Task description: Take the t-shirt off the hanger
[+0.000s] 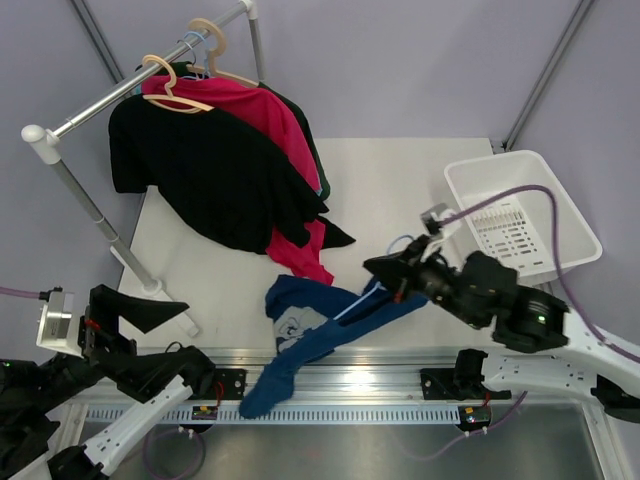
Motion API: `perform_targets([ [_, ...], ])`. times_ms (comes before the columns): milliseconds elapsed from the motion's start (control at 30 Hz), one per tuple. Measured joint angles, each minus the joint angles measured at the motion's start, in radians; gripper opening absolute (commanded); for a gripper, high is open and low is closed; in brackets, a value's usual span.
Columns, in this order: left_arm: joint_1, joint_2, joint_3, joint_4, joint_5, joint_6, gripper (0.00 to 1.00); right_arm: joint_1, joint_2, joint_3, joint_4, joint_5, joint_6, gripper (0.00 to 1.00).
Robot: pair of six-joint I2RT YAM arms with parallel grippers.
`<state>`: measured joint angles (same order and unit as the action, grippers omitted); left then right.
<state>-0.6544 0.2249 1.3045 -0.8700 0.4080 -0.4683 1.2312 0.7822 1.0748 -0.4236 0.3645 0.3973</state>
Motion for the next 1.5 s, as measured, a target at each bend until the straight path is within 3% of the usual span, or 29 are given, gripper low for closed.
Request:
perform_targets([
  [133, 0.0, 0.027, -0.063, 0.061, -0.015, 0.0, 0.99, 0.0, -0.18, 0.033, -0.129, 0.124, -0.009, 0.0],
  [233, 0.0, 0.093, -0.163, 0.149, -0.009, -0.003, 0.99, -0.001, -0.22, 0.099, -0.164, 0.263, -0.045, 0.0],
  [500, 0.0, 0.395, -0.259, 0.362, 0.096, 0.003, 0.99, -0.001, -0.035, 0.319, -0.194, 0.51, -0.207, 0.0],
  [667, 0.0, 0.456, -0.27, 0.461, 0.145, 0.023, 0.99, -0.001, 0.126, 0.368, -0.2, 0.544, -0.282, 0.0],
  [800, 0.0, 0.439, -0.352, 0.547, 0.158, 0.034, 0.99, -0.001, 0.185, 0.309, -0.183, 0.545, -0.309, 0.0],
  [1067, 0.0, 0.457, -0.431, 0.567, 0.145, 0.043, 0.99, -0.001, 0.166, 0.246, -0.164, 0.534, -0.309, 0.0],
  [1367, -0.003, 0.479, -0.431, 0.576, 0.15, 0.053, 0.99, -0.001, 0.114, 0.344, -0.186, 0.505, -0.266, 0.0],
  [1400, -0.003, 0.483, -0.431, 0.576, 0.156, 0.053, 0.97, -0.001, 0.113, 0.361, -0.194, 0.506, -0.26, 0.0],
  [1433, -0.003, 0.489, -0.431, 0.575, 0.159, 0.053, 0.88, -0.001, 0.11, 0.373, -0.199, 0.506, -0.257, 0.0],
  [1500, -0.003, 0.491, -0.431, 0.573, 0.164, 0.053, 0.63, -0.001, 0.1, 0.387, -0.203, 0.507, -0.255, 0.0],
])
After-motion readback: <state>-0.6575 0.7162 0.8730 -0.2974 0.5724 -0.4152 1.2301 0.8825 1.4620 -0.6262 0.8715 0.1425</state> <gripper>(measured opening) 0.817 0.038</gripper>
